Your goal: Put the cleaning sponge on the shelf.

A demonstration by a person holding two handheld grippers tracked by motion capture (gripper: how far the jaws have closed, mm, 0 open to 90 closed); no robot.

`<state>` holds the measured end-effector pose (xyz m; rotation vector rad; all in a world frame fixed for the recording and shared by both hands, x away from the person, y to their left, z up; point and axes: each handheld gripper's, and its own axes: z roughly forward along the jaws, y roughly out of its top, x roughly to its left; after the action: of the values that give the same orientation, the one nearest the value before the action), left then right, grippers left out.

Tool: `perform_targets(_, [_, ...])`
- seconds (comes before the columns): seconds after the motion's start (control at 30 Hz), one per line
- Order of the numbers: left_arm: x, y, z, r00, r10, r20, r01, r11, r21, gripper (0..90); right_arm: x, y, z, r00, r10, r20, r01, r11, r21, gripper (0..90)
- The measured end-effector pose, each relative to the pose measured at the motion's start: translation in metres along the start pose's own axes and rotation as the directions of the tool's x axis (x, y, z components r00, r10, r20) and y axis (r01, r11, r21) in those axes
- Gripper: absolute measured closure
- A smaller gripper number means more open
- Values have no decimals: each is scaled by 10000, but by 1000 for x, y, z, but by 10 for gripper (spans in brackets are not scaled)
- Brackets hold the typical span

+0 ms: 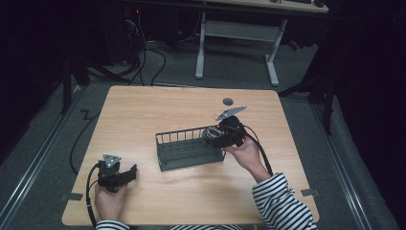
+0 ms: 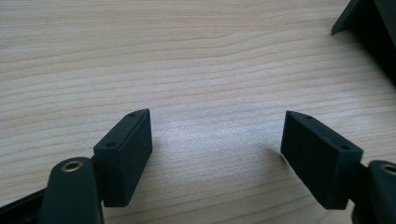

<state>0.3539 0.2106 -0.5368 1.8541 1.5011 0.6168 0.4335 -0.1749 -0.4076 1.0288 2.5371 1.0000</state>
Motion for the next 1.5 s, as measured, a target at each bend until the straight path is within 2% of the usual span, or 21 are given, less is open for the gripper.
perform_targets(0.17, [0, 0, 0, 10000, -2, 4, 2, 10000, -2, 253, -3, 2, 13, 9998, 170, 39, -171, 9993, 331, 328])
perform_targets(0.33, [0, 0, 0, 10000, -10, 10, 10, 10000, -7, 253, -3, 0, 26, 9999, 91, 62, -95, 9977, 678, 320])
perform_targets(0.47, [0, 0, 0, 10000, -24, 19, 24, 10000, -13, 253, -4, -1, 33, 9998, 166, -96, -156, 9954, 946, 310])
perform_targets(0.57, [0, 0, 0, 10000, -43, 33, 43, 10000, -23, 253, -5, -2, 34, 9993, 255, -261, -229, 9951, 964, 268])
perform_targets(0.63, [0, 0, 0, 10000, -39, 30, 39, 10000, -21, 253, -6, -2, 33, 9996, 180, -207, -161, 9960, 876, 268])
perform_targets(0.77, [0, 0, 0, 10000, -44, 31, 44, 10000, -23, 253, -5, -4, 24, 9995, 208, -241, -196, 9986, 485, 271])
perform_targets(0.97, [0, 0, 0, 10000, -28, 22, 28, 10000, -13, 252, -9, -16, -3, 9991, 362, -225, -369, 9989, -305, 290])
perform_targets(1.07, [0, 0, 0, 10000, -16, 16, 16, 10000, -8, 253, -12, -27, -19, 9980, 626, -102, -632, 9945, -829, 313])
perform_targets(1.13, [0, 0, 0, 10000, -8, 7, 8, 10000, -1, 253, -15, -34, -26, 9972, 742, 3, -738, 9934, -881, 314])
perform_targets(1.23, [0, 0, 0, 10000, -3, 2, 3, 10000, 2, 253, -20, -47, -36, 9952, 968, 125, -945, 9879, -1233, 334])
perform_targets(1.4, [-1, 0, 0, 10000, 29, -30, -29, 10000, 17, 252, -23, -62, -52, 9933, 1083, 393, -1009, 9825, -1563, 340])
perform_targets(1.5, [-1, 0, 0, 10000, 51, -50, -51, 10000, 17, 252, -25, -70, -61, 9908, 1308, 341, -1227, 9763, -1781, 341])
